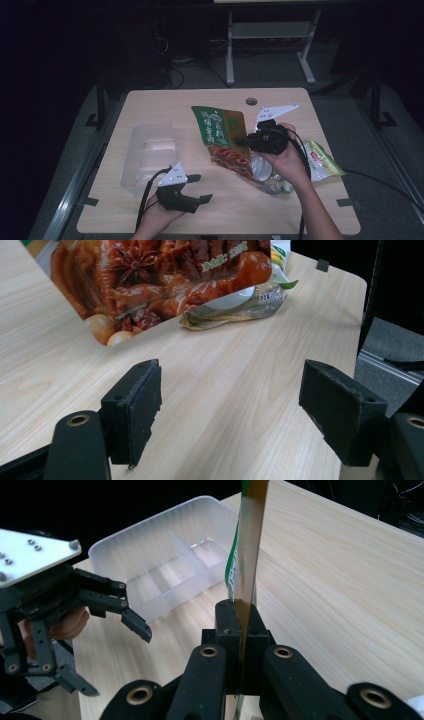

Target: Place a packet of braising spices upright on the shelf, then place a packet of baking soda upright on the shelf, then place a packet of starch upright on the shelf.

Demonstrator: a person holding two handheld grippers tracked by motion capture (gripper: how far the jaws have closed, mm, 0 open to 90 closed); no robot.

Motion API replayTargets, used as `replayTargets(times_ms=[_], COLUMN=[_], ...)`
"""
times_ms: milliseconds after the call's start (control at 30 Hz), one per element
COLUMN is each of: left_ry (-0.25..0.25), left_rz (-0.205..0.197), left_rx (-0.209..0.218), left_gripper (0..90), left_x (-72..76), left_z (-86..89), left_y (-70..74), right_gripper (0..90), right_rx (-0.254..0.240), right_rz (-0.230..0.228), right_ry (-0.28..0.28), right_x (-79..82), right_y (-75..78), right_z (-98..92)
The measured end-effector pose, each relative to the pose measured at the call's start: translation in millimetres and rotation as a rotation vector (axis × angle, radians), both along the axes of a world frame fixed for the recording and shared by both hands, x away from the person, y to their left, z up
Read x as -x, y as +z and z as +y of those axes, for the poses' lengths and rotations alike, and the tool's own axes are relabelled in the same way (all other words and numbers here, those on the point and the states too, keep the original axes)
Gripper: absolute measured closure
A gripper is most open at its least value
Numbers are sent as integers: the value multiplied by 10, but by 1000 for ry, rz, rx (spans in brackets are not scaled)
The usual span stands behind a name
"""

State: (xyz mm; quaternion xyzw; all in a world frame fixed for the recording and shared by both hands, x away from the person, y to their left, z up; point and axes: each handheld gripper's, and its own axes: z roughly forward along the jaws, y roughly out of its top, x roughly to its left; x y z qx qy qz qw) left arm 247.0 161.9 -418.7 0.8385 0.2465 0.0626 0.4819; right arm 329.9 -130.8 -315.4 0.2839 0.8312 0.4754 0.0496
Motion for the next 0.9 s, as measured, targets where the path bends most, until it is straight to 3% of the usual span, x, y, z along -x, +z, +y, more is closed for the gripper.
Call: replayTargets(times_ms=[567, 633, 900], left_ry=[-16, -25, -34], left_rz=[5, 1, -1], left_rx=[10, -9, -16], left_gripper=[234, 234, 228], left_x=[10, 11, 42], left_z=[-38, -41, -71], left_y=[8, 5, 5], right_gripper=[897, 896, 897], right_rx=[-13, -14, -20], right_rz=[-18, -20, -25], right_ry=[17, 19, 31], right_x=[-119, -125, -123], right_y=[134, 131, 156], right_z=[54, 58, 95])
